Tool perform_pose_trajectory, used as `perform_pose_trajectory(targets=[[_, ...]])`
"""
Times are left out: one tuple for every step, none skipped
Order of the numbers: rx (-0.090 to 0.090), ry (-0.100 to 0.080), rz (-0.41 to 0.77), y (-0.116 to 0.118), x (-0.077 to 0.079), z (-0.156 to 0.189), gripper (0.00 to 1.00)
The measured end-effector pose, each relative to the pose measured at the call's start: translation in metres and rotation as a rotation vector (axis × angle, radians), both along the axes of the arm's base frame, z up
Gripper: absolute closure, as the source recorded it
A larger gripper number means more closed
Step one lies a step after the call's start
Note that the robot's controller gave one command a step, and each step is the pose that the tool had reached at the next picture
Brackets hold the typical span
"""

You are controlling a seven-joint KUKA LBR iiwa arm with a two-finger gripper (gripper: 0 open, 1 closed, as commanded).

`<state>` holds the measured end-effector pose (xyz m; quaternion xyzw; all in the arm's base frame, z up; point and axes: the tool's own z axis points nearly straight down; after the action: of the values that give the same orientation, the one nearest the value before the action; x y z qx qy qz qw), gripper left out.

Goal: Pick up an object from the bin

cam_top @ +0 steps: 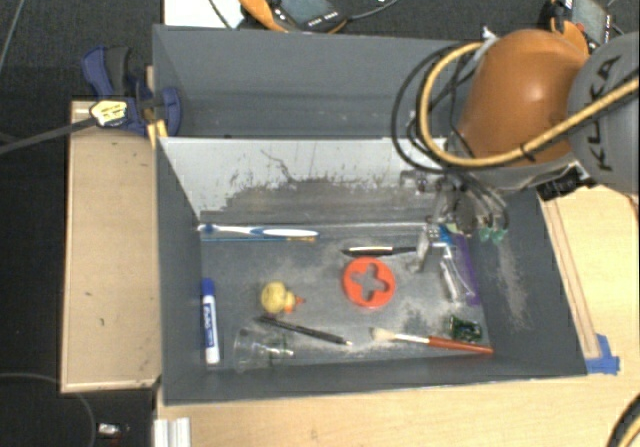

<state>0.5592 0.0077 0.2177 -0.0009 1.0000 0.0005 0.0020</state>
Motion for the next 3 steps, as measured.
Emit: perform_pose_trajectory(targets=[[0.0,0.0,0.0,0.0,0.0,0.0,0.0],[-0.001,-0.003,0.186,-0.024,-0.008,-0.075,0.0],[-0.001,-0.002,0.238,-0.047,-0.028,-0.099,0.0]])
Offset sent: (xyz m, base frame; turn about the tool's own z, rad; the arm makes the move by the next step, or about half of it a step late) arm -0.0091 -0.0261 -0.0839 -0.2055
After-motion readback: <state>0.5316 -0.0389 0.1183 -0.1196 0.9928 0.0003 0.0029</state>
